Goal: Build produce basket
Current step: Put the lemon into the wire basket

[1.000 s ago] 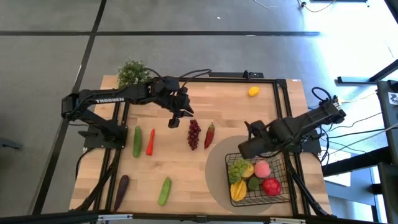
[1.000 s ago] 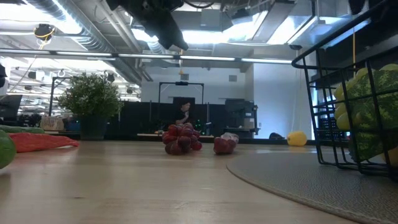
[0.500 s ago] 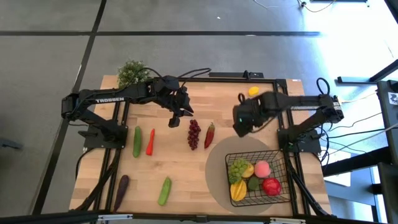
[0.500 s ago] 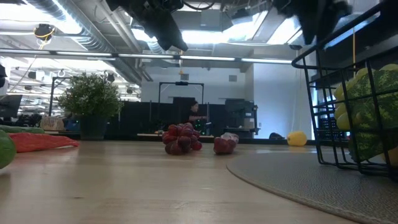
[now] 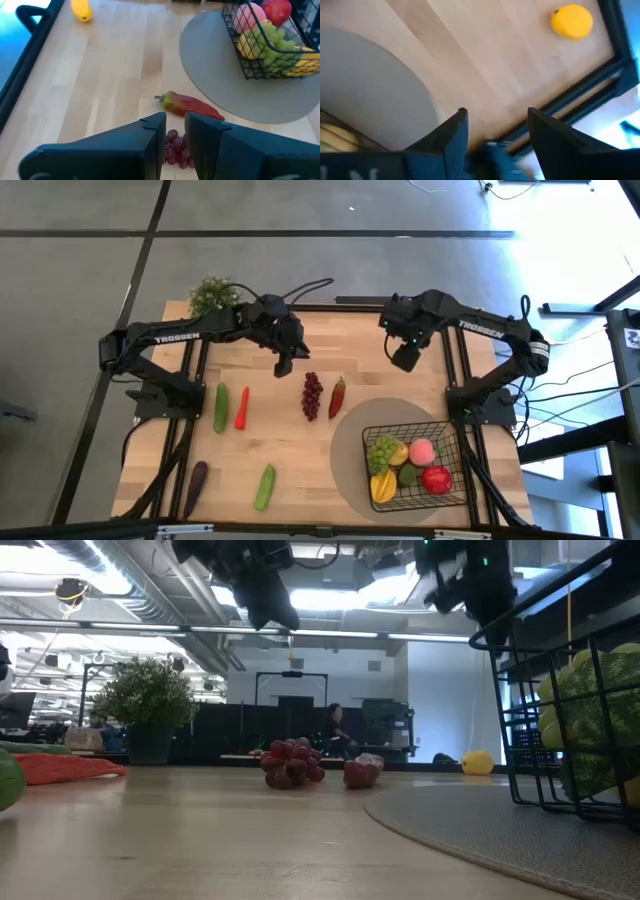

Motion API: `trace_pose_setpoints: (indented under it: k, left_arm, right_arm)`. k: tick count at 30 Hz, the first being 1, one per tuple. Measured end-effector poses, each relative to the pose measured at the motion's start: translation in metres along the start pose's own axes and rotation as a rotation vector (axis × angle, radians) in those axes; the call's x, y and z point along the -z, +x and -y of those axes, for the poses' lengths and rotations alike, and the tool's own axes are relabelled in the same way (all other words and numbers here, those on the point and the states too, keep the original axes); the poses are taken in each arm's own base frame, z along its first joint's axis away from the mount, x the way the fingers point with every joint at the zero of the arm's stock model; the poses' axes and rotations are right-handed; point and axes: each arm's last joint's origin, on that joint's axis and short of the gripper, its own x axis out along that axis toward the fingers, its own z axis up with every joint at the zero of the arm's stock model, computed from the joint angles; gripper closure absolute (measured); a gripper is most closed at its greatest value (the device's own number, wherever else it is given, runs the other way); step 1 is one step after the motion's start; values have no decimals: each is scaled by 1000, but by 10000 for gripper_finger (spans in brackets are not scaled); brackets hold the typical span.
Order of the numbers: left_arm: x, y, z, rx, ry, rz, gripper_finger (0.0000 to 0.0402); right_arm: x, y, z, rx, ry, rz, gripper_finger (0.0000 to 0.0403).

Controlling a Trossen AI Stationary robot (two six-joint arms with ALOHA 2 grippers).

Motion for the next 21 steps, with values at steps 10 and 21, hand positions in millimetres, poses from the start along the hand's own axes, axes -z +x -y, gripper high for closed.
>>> trace_pose_setpoints:
  k: [10, 21]
  left_arm:
    - [1, -3, -12, -46, -76, 8, 341]
    - [1, -3, -15, -143, -151, 4, 341]
  right_arm:
    - [-13, 81, 36, 111, -305, 0, 209]
    - [-22, 130, 53, 234, -431, 145, 209]
